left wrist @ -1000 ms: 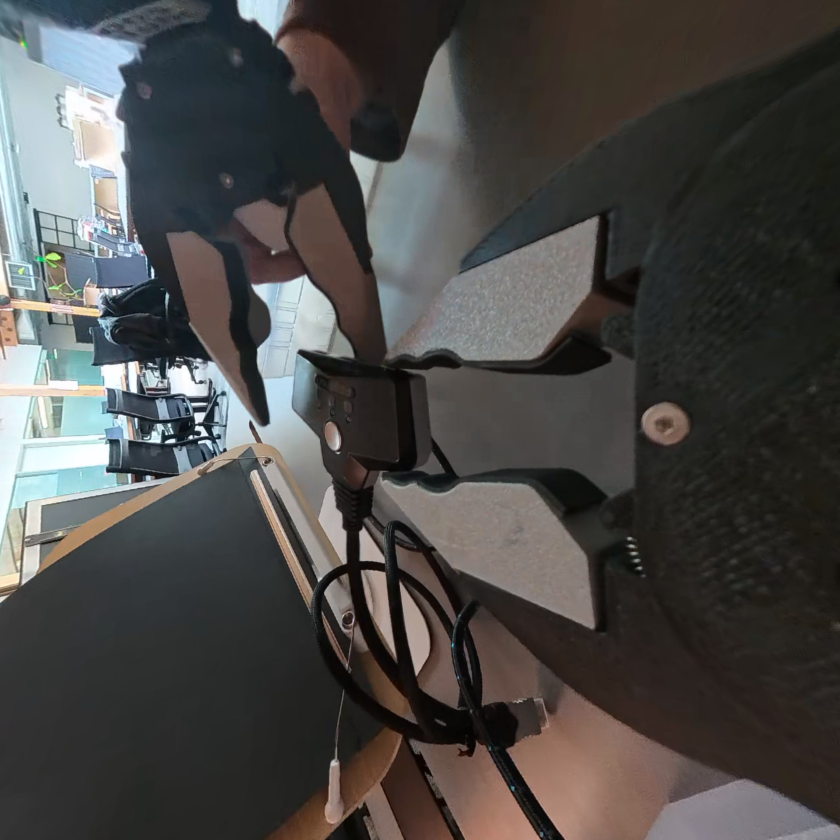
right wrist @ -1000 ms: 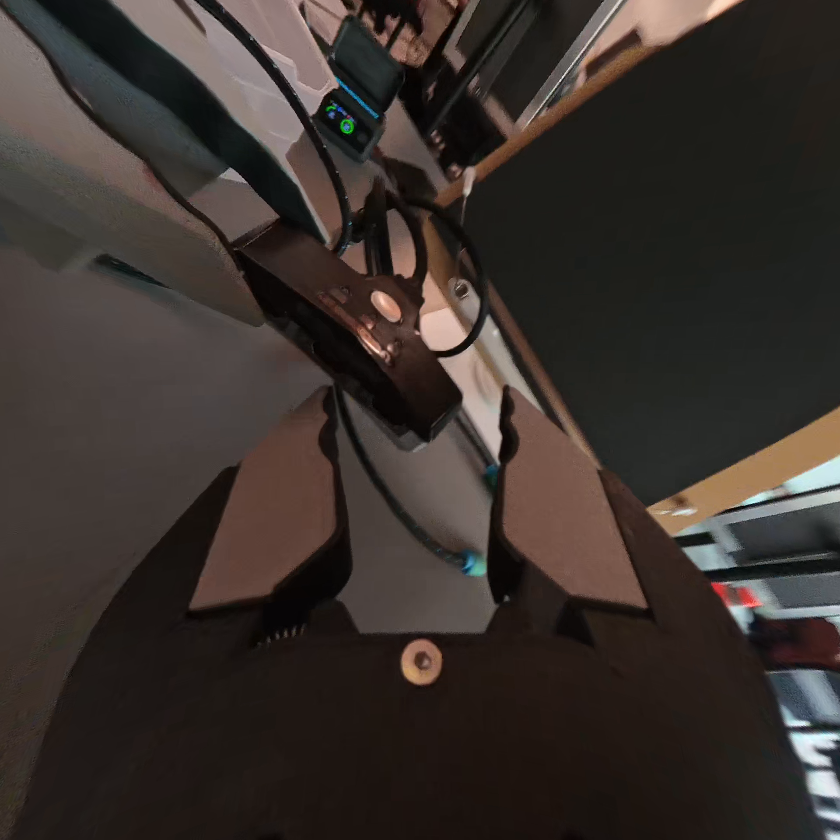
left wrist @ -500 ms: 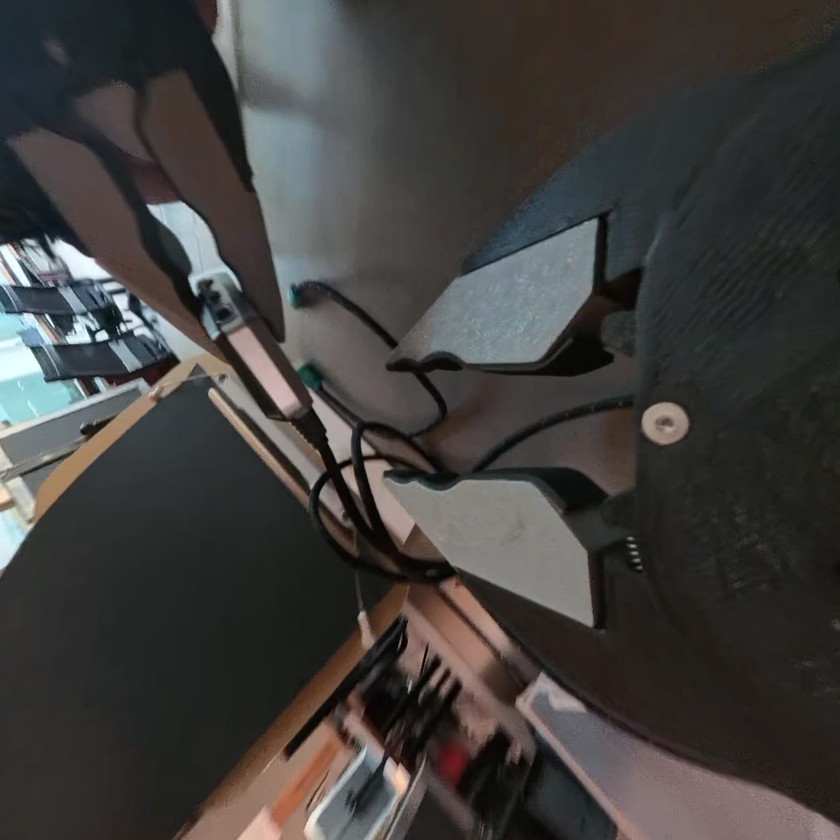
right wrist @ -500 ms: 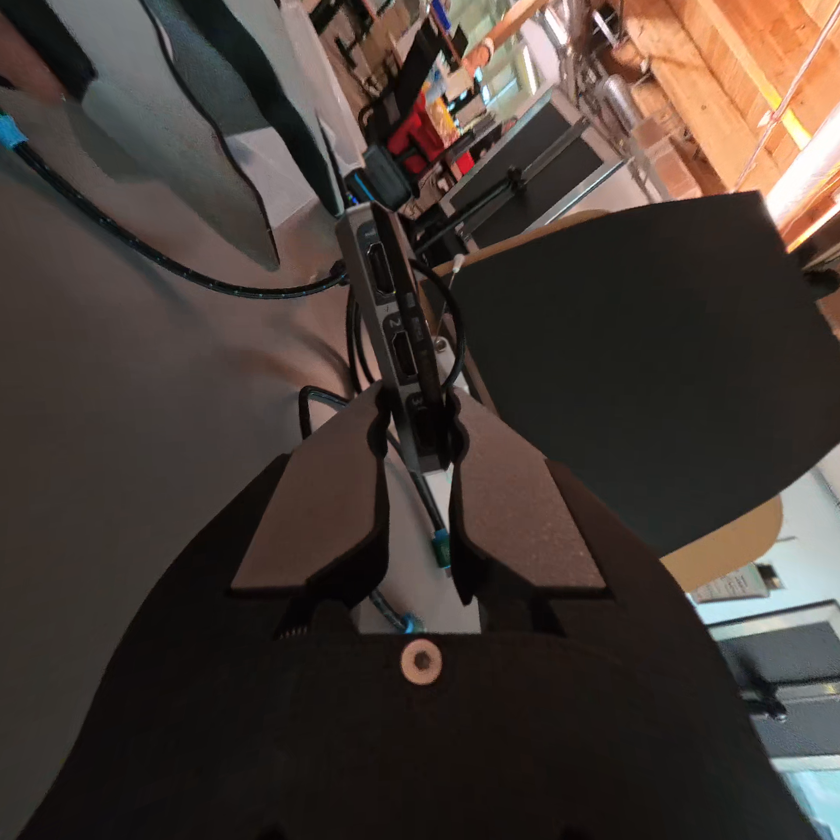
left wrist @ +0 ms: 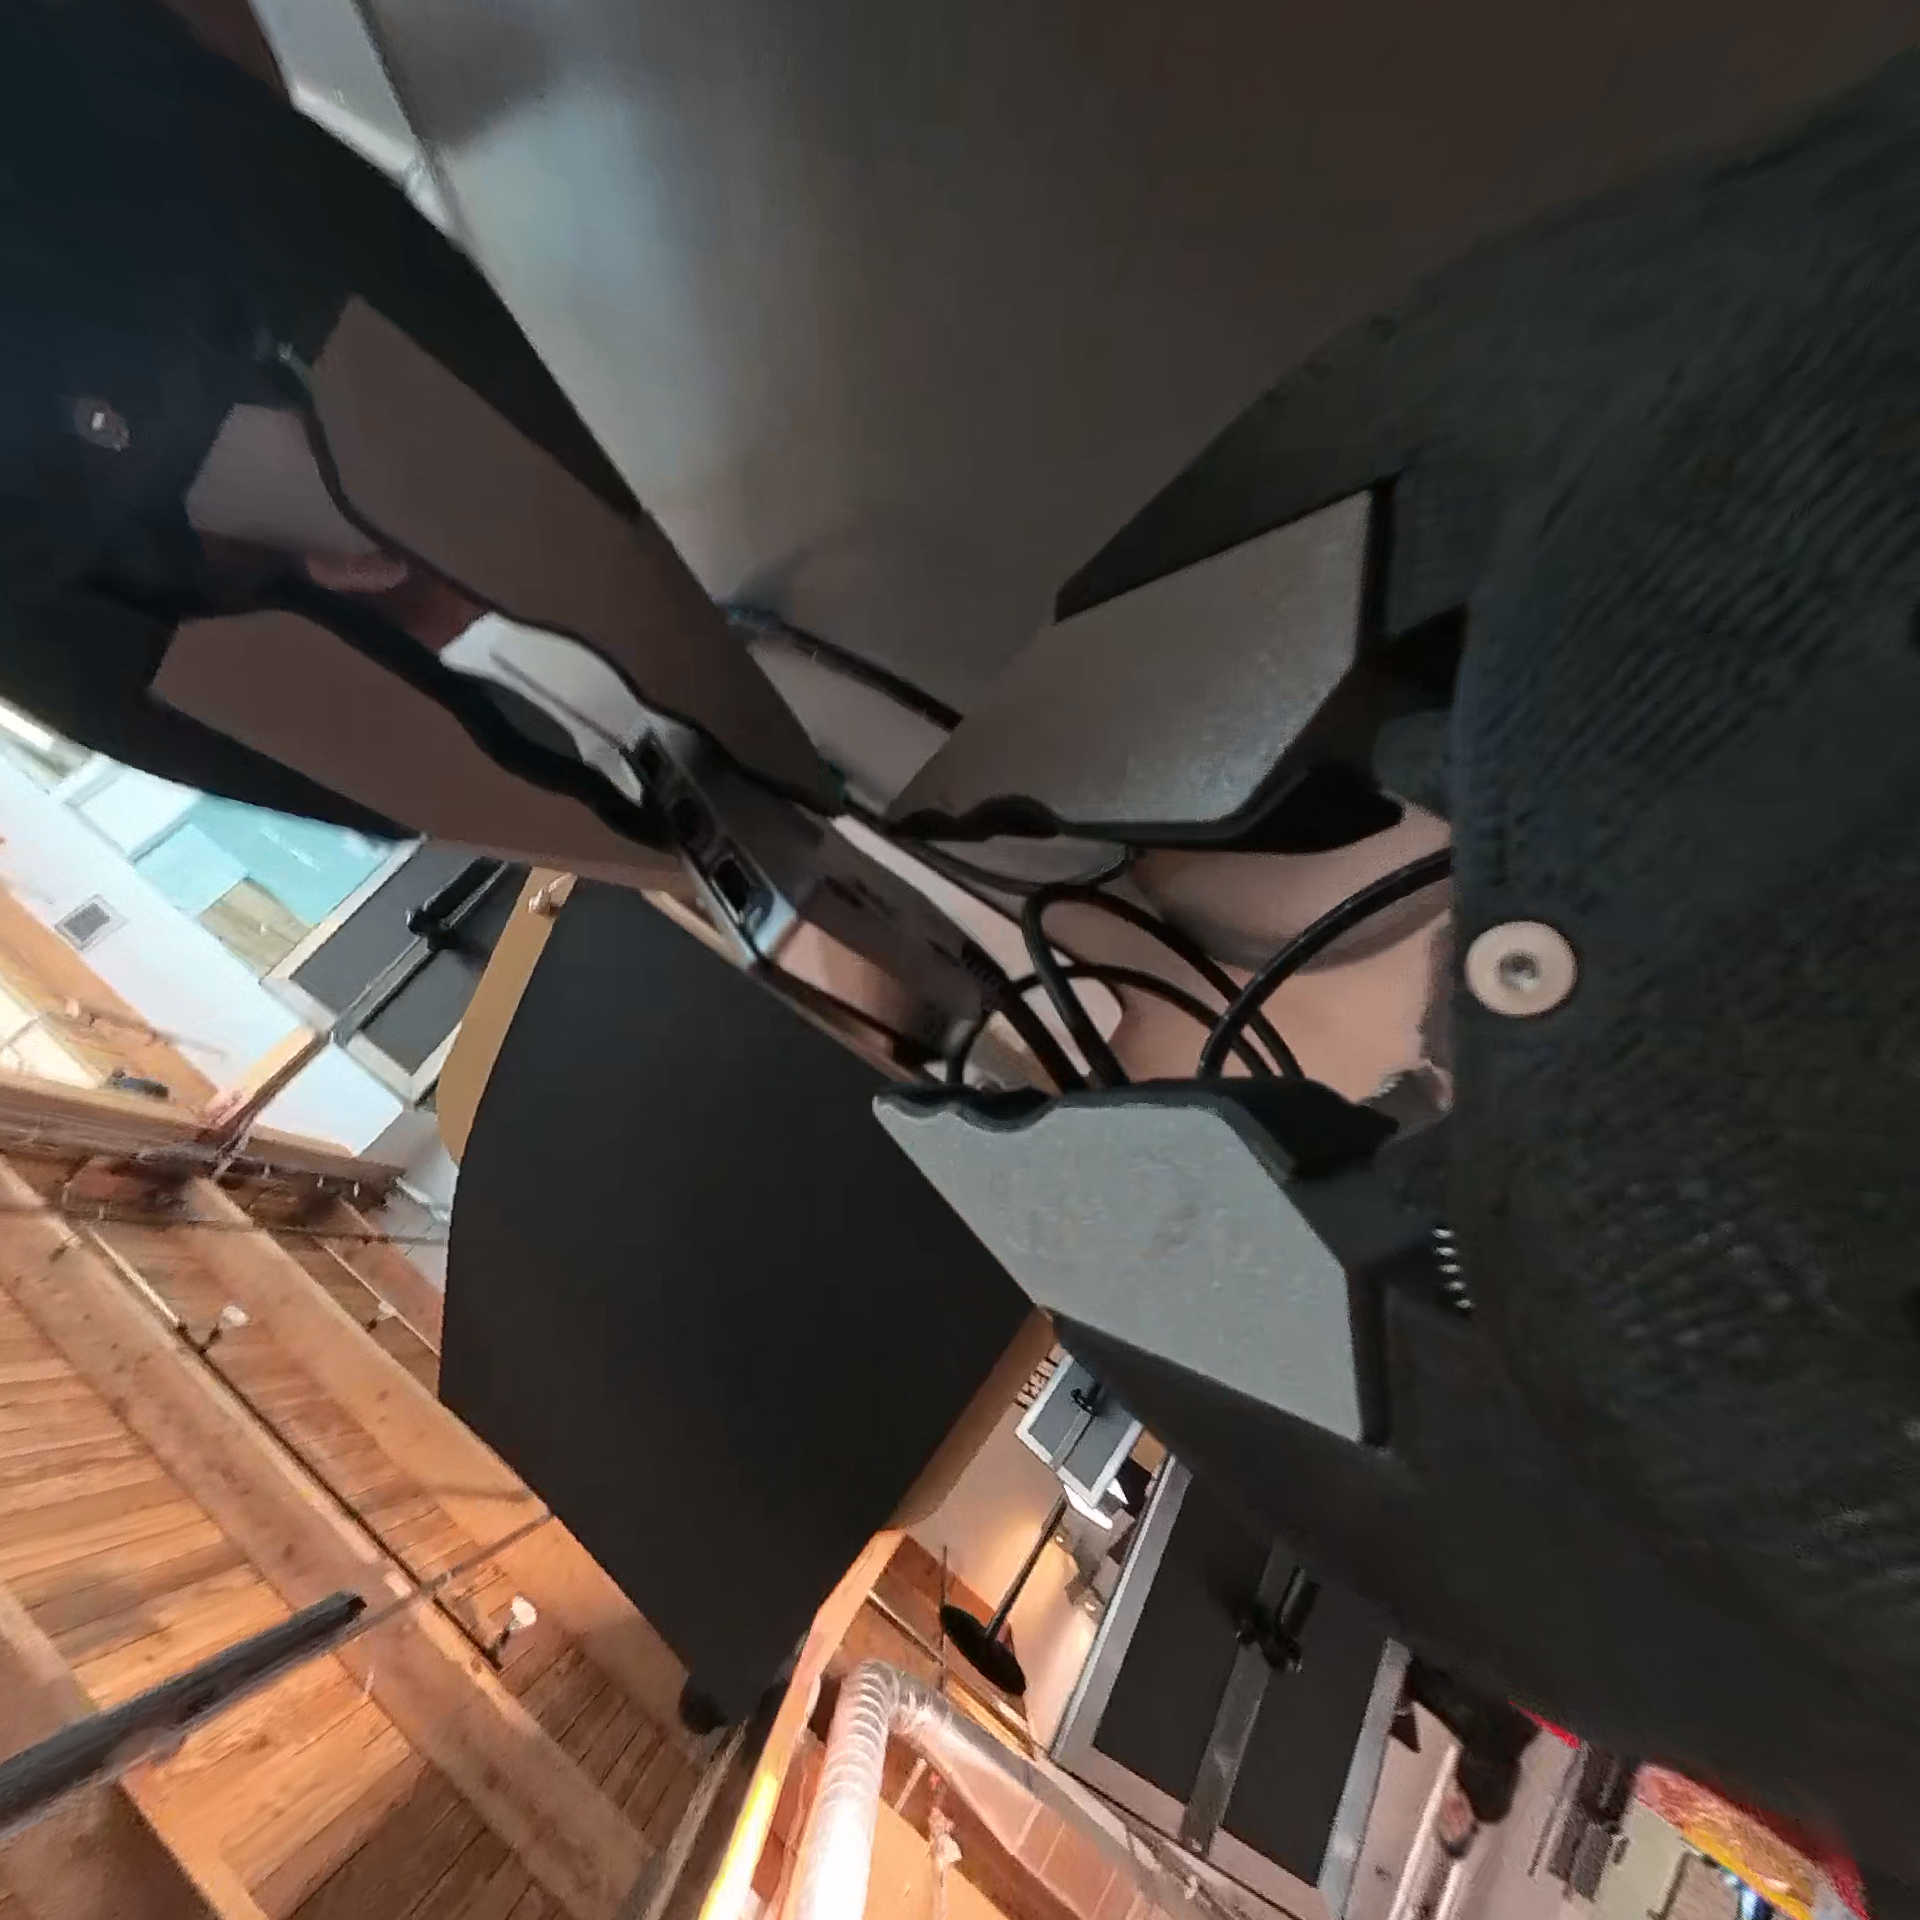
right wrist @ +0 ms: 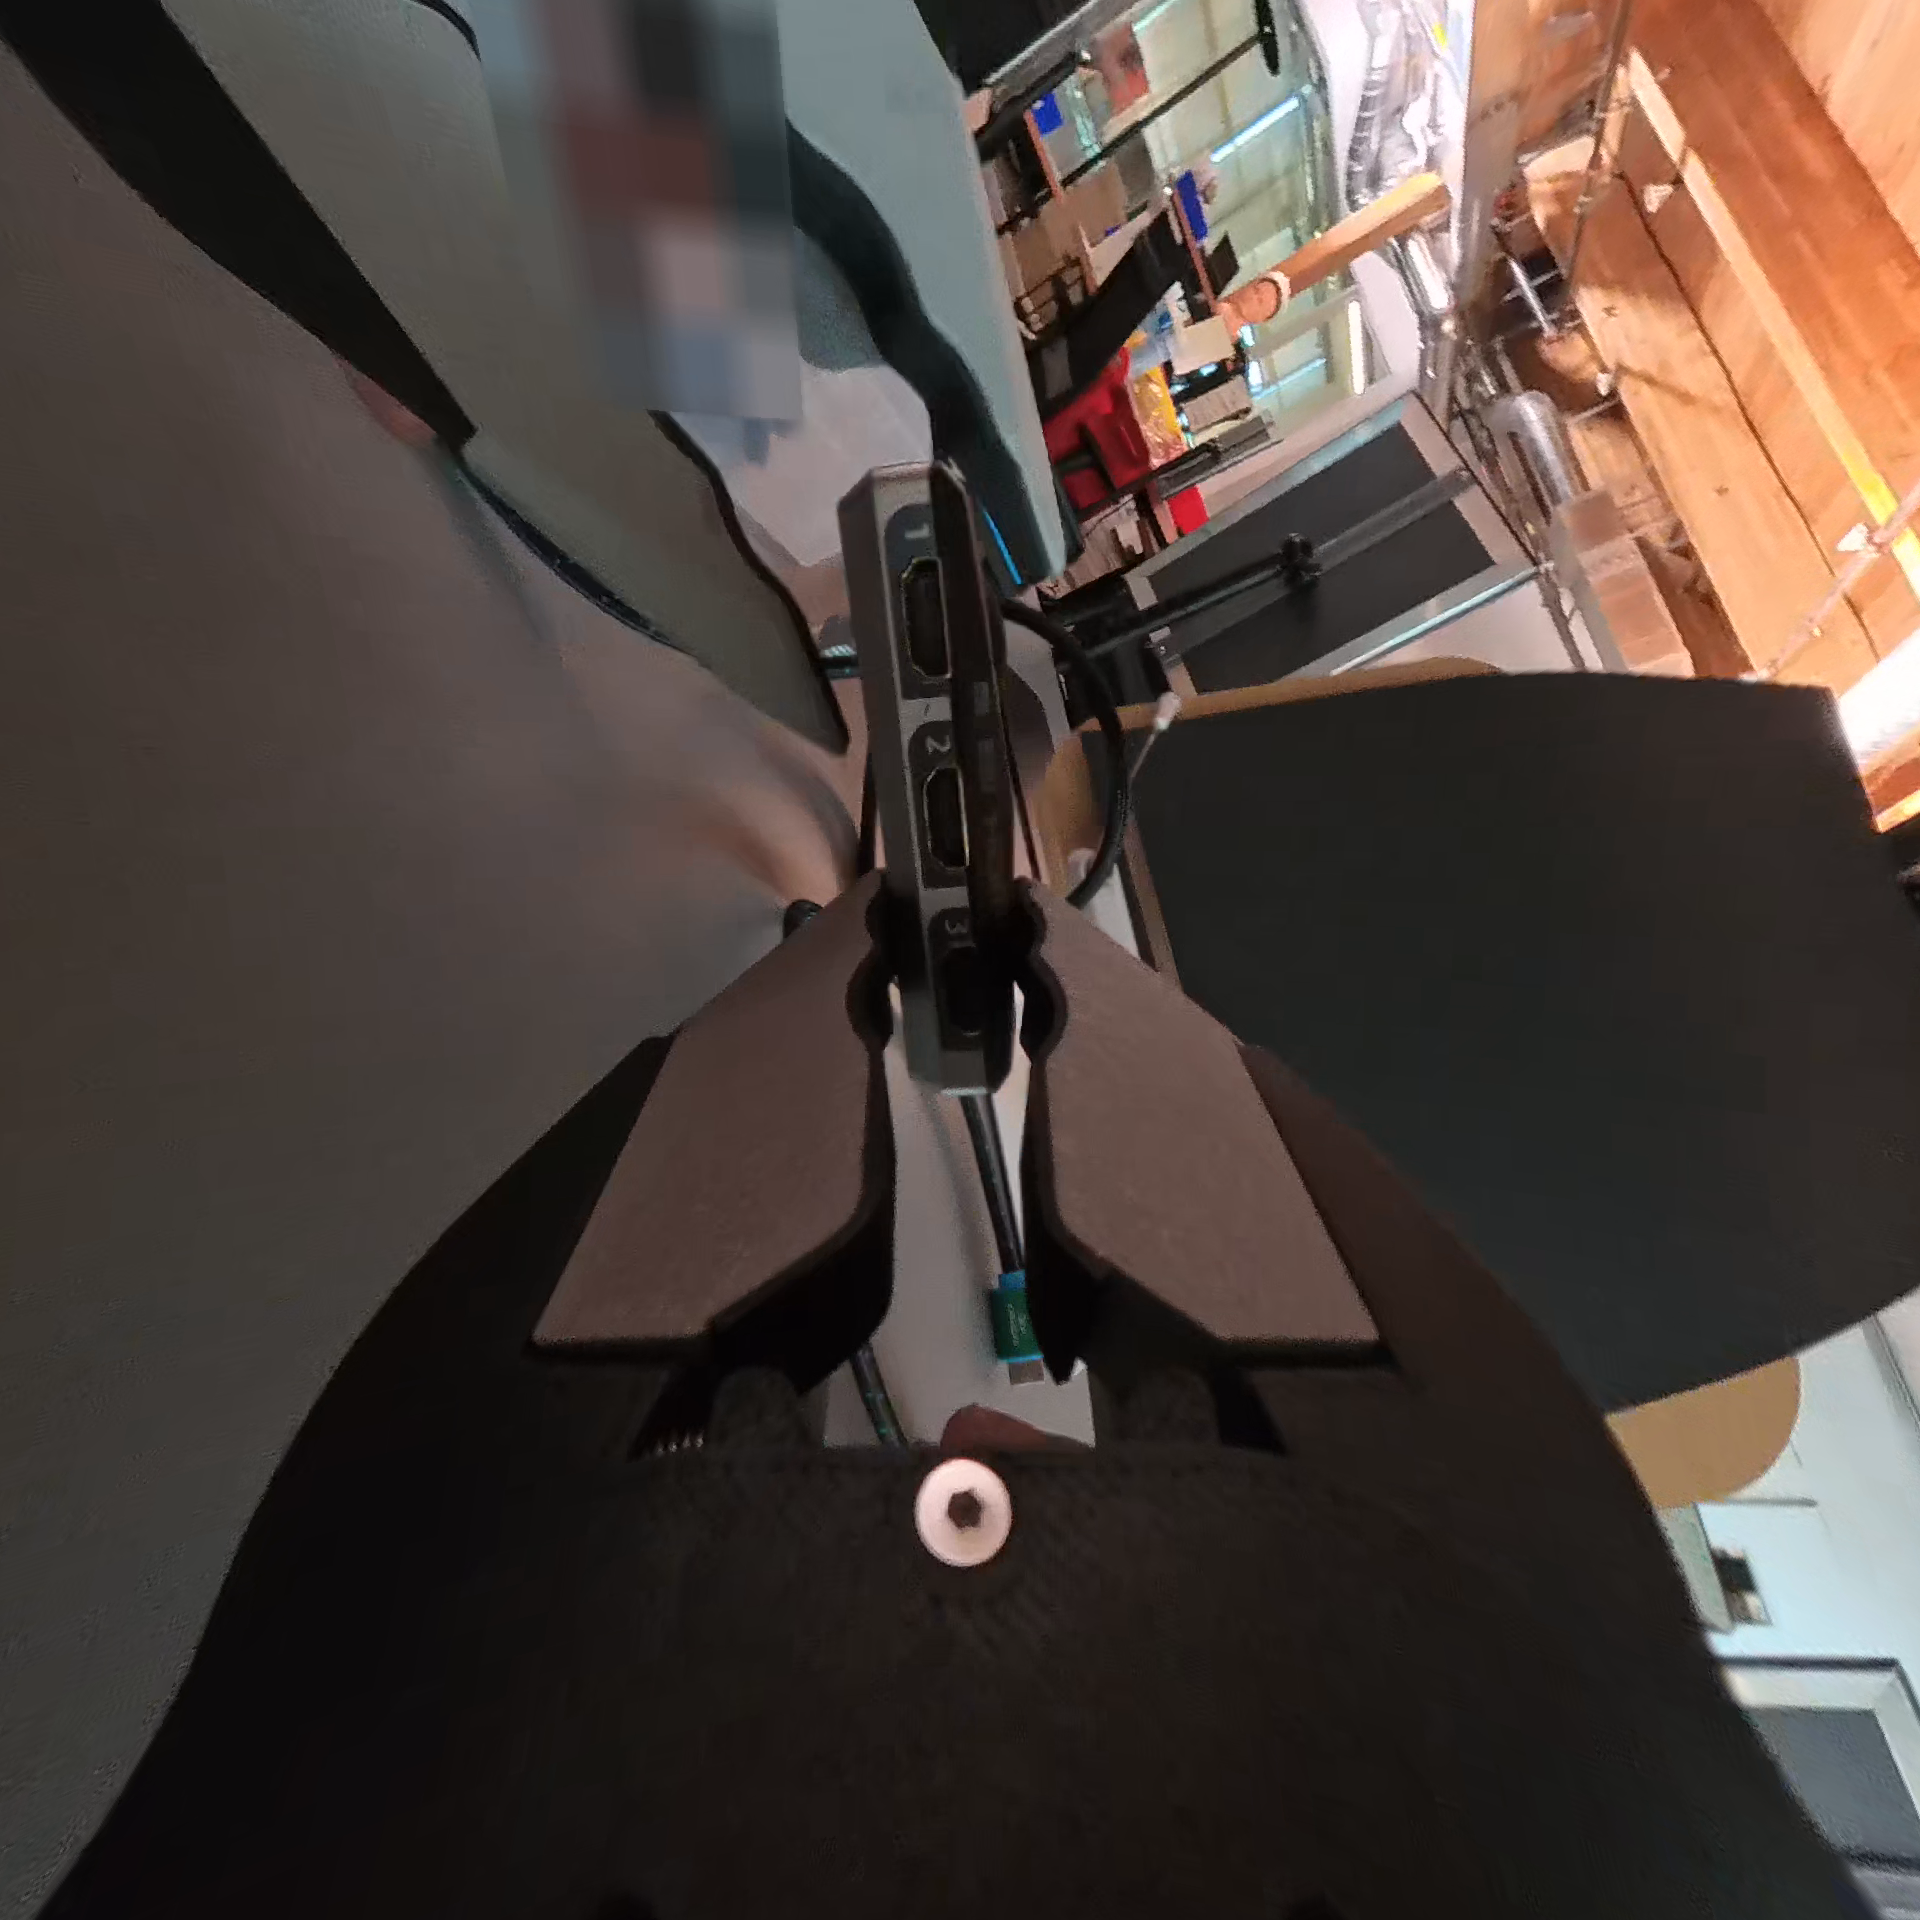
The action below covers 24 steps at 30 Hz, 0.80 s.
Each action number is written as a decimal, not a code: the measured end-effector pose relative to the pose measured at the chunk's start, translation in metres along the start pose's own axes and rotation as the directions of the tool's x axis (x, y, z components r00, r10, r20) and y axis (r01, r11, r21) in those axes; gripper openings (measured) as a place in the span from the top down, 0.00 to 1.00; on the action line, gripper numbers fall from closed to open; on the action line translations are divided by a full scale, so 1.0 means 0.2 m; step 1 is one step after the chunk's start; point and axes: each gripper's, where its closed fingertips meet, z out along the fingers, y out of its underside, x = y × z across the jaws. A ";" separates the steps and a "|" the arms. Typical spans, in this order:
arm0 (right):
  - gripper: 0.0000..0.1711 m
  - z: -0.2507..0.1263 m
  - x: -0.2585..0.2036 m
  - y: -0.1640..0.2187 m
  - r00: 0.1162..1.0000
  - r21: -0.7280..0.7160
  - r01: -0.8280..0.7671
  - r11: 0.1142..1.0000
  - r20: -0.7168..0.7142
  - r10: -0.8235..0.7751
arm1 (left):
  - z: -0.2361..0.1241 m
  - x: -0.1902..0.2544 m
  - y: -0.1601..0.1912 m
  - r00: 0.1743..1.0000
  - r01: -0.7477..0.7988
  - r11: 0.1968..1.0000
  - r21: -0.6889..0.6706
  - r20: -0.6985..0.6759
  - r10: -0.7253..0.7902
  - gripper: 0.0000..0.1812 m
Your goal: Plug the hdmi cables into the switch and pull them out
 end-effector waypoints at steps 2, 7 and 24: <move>0.90 0.00 -0.04 -0.03 0.999 0.030 0.012 0.999 0.037 -0.013 | 0.00 0.05 0.02 0.997 -0.070 0.997 -0.016 -0.039 0.069 0.75; 0.89 0.02 -0.15 0.02 0.990 -0.012 0.025 1.000 0.142 -0.023 | -0.01 0.12 0.05 0.980 -0.169 0.985 -0.028 -0.109 0.165 0.83; 0.87 0.03 -0.26 -0.03 0.966 0.008 0.007 1.000 0.258 -0.009 | -0.02 0.28 0.08 0.950 -0.093 0.995 -0.041 -0.301 0.076 0.76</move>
